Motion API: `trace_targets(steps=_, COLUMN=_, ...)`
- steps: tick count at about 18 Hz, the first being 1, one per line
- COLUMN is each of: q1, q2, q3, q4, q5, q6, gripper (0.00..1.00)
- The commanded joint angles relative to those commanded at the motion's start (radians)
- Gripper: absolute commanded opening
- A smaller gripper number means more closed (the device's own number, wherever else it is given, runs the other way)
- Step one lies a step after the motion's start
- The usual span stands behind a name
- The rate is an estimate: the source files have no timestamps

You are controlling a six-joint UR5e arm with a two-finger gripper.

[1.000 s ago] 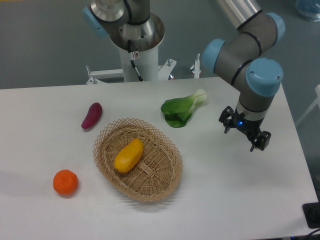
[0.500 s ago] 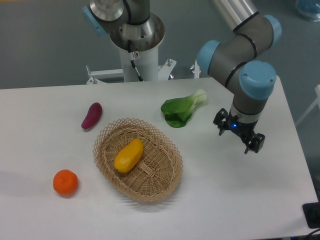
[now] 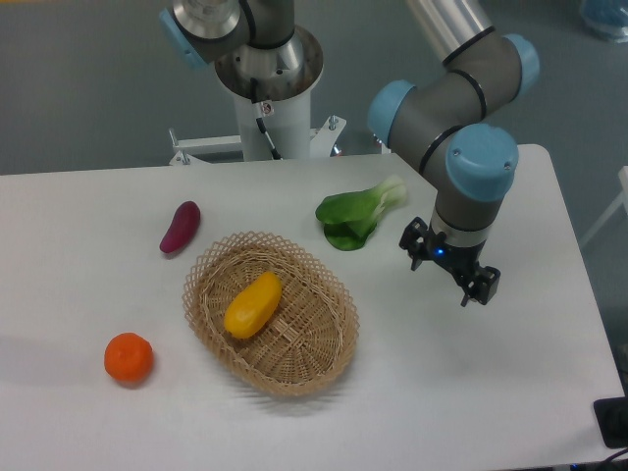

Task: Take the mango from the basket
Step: 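Move the open gripper over the yellow mango in the wicker basket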

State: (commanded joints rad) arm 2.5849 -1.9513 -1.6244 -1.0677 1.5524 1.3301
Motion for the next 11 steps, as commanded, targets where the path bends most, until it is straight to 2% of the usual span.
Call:
trace_targets(steps=3, q1=-0.041, q2=0.005, q3=-0.032, q4=0.011, q5=-0.009, q6=-0.074, gripper=1.00)
trace_targets(steps=8, q1=-0.092, q2=0.005, q3=-0.034, q4=0.009, q5=-0.012, q6=-0.111, gripper=1.00)
trace_targets(steps=11, q1=-0.111, q2=0.008, q3=-0.035, q4=0.012, q5=-0.014, q6=-0.216, gripper=1.00)
